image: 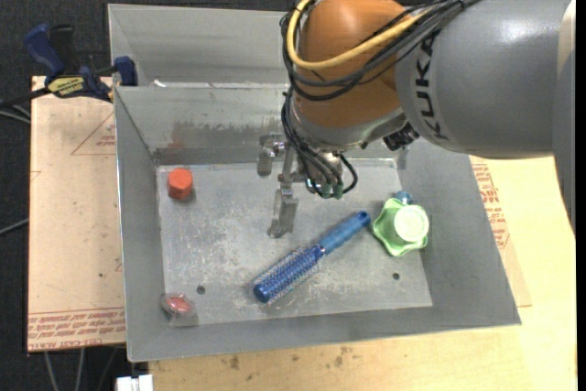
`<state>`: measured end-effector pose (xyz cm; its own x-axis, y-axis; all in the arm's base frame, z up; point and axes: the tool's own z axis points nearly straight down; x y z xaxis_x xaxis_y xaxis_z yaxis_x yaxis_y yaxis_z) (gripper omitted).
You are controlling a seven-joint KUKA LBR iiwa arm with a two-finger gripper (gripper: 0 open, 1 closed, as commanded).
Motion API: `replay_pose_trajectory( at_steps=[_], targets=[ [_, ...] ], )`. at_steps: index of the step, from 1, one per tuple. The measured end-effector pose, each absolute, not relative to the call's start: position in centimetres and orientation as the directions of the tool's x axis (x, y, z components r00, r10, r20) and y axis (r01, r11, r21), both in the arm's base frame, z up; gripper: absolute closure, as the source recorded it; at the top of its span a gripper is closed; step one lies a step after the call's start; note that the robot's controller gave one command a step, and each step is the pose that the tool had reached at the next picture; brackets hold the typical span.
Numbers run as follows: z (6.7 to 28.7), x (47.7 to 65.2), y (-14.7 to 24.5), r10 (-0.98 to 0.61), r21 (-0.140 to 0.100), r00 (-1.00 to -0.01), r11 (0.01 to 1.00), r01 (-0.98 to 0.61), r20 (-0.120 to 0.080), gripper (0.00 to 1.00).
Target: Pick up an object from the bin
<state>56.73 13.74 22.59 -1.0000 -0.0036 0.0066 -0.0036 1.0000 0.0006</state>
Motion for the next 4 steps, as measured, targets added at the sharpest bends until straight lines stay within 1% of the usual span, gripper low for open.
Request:
replay_pose_trajectory(
  at_steps=[1,2,3,4],
  targets=[
    [23.0,56.9,13.7,0.0,0.002,-1.0,1.0,0.0,-0.001,1.0],
    [23.0,56.9,13.6,0.001,0.002,-1.0,1.0,0.001,-0.001,0.0],
    [12.8,57.1,7.1,-0.304,0.0,-0.953,0.953,-0.304,0.003,0.0],
    [8.7,48.2,7.2,-0.558,-0.004,-0.83,0.83,-0.558,-0.013,0.0]
  ],
)
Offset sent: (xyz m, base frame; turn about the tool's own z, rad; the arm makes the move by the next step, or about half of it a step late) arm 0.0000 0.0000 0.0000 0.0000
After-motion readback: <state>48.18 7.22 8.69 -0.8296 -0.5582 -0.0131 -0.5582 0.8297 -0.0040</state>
